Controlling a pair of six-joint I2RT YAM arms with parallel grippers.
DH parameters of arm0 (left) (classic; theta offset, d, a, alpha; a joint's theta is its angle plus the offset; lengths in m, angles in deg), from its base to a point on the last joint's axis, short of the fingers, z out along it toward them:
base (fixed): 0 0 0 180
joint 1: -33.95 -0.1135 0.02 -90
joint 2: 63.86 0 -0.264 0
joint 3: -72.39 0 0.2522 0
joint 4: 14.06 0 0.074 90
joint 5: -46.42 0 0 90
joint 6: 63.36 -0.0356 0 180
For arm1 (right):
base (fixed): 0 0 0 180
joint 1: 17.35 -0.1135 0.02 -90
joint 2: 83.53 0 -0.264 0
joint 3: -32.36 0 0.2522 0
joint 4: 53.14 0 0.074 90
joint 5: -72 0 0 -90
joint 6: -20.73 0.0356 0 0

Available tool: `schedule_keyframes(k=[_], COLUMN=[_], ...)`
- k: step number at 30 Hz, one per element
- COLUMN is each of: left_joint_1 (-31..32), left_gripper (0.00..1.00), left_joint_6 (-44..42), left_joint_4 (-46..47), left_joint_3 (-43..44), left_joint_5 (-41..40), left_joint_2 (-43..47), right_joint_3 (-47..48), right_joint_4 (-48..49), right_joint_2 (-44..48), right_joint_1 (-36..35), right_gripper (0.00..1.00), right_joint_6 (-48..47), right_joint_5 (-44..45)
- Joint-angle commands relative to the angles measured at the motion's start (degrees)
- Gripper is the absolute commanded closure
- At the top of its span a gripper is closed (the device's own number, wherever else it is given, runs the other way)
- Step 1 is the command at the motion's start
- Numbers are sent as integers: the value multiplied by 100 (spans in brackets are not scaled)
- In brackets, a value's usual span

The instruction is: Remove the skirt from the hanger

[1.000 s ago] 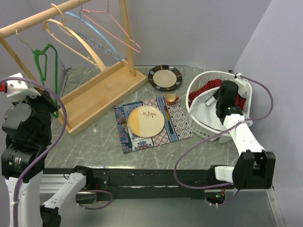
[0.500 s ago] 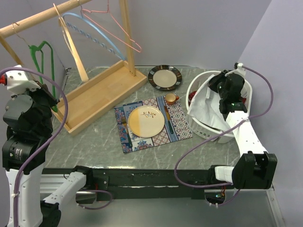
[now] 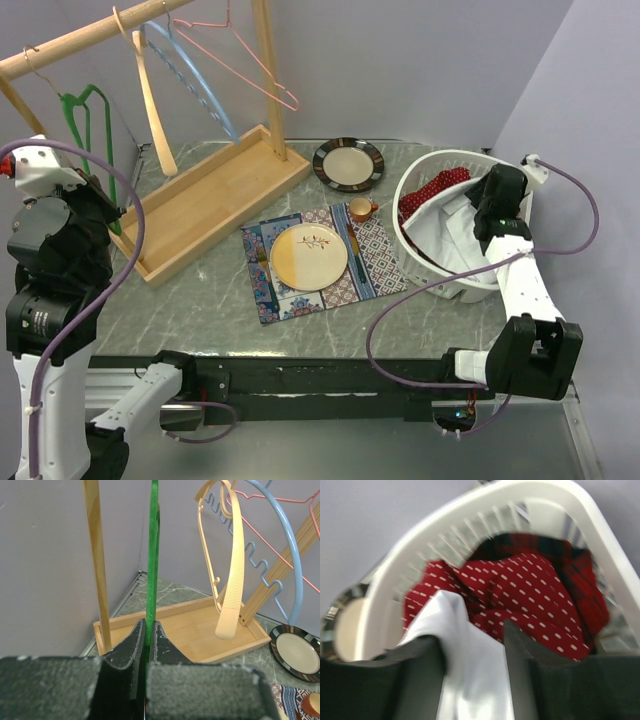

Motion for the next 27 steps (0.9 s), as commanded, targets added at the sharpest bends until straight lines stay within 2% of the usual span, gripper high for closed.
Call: schedule_keyframes(k=[1, 8, 10, 18, 22, 27], left_joint_1=[-20, -20, -20, -20, -20, -20], left_gripper=[99, 99, 99, 99, 99, 99], left_joint_6=[-127, -206, -232, -514, -461, -470], left_joint_4=[401, 524, 541, 902, 1146, 1324], left_joint_3=[20, 134, 187, 415, 416, 302], left_joint_5=[-23, -155, -216, -682, -612, -804], left_joint_2=[-83, -391, -496, -865, -910, -988], right_joint_3=[271, 297, 297, 86, 121, 200], right_joint_4=[-595, -947, -1000, -649, -639, -552], right_joint_2=[183, 966, 1212, 2118, 2206, 2171], right_joint_1=[-8, -16, -16, -25, -25, -34], right_gripper=[39, 5, 0, 0, 0, 0], right_joint_6=[-43, -219, -219, -105, -105, 35], right_joint_5=[478, 40, -127, -1033, -1226, -1910])
